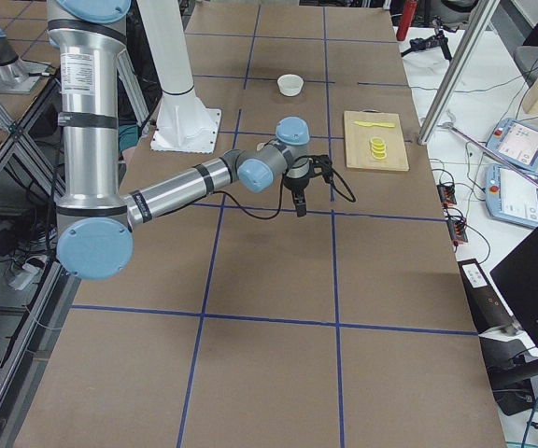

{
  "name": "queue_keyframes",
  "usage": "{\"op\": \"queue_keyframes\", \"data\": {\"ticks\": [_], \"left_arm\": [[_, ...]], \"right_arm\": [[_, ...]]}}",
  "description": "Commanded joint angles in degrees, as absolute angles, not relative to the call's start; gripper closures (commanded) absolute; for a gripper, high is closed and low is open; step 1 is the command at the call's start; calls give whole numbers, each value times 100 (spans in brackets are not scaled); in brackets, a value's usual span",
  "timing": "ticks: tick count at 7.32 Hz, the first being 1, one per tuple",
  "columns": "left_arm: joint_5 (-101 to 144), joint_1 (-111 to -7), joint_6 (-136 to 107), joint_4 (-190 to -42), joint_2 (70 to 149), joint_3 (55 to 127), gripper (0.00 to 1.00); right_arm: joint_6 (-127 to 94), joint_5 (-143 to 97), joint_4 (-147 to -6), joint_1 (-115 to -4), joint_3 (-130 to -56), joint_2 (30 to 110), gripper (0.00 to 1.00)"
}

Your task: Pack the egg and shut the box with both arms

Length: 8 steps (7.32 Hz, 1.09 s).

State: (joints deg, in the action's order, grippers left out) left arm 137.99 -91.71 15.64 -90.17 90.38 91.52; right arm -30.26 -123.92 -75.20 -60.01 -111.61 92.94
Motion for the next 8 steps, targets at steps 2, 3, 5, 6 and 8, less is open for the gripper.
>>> {"op": "queue_keyframes", "data": {"ticks": [2,3,5,6,8], "left_arm": [[13799,-9176,1564,-9044,9035,9150,0],[13799,-9167,1564,-9096,9026,9141,0],[13799,-9167,1564,-9097,9026,9141,0],[13799,-9167,1564,-9097,9026,9141,0],[13799,-9167,1556,-9097,9026,9149,0]], "right_arm": [[-10,-12638,-8923,-7729,-10776,9528,0],[792,-12639,-9426,-8161,-10767,9527,0],[1546,-12569,-10357,-8551,-10784,9545,0],[1460,-12568,-10562,-8560,-10749,9823,0],[1468,-12683,-10538,-8735,-10505,9967,0]]}}
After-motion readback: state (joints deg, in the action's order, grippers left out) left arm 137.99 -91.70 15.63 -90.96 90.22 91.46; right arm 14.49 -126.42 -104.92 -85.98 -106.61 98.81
